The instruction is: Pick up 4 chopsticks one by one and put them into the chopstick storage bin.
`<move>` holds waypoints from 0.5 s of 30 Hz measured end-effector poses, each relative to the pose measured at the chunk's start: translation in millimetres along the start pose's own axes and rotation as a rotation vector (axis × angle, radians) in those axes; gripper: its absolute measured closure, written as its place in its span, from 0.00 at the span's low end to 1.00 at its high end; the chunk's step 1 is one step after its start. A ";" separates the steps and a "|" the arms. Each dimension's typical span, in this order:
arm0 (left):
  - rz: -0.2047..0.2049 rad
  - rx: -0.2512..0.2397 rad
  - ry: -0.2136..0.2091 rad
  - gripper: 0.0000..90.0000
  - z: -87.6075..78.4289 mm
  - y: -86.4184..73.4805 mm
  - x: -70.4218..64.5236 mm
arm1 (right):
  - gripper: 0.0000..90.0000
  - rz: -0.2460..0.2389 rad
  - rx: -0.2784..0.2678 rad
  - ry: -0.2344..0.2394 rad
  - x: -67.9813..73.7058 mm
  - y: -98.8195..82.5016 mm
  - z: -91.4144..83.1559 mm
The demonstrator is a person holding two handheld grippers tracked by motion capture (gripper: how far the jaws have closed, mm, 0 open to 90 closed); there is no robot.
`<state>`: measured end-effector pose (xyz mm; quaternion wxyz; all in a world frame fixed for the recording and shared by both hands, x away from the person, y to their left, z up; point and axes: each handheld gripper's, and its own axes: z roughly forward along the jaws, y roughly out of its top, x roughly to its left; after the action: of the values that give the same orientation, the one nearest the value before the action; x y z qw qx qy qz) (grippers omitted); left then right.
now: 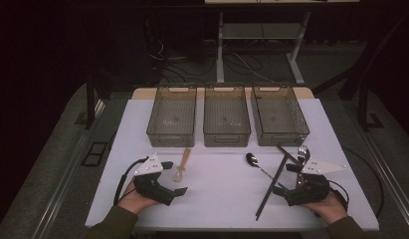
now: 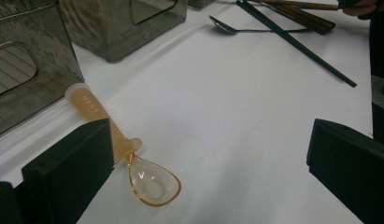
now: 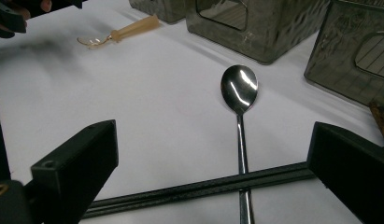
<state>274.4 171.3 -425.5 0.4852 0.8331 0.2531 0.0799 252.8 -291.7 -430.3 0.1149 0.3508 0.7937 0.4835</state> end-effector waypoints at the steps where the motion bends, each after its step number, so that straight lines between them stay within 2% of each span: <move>1: 0.000 0.000 0.000 0.00 0.0 0.0 0.0 | 0.02 0.001 -0.001 0.000 -0.1 0.1 -0.1; 11: 0.000 0.002 0.003 0.00 -0.5 0.3 0.6 | 0.02 -0.003 0.005 0.009 -0.9 1.1 -0.7; 15: 0.011 0.007 0.002 0.00 -0.1 -0.4 -1.9 | 0.02 0.010 0.007 0.006 -3.6 1.3 -1.9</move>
<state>272.6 170.7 -425.6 0.4816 0.8361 0.2493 0.0826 255.0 -295.0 -428.7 0.1088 0.3539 0.7939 0.4824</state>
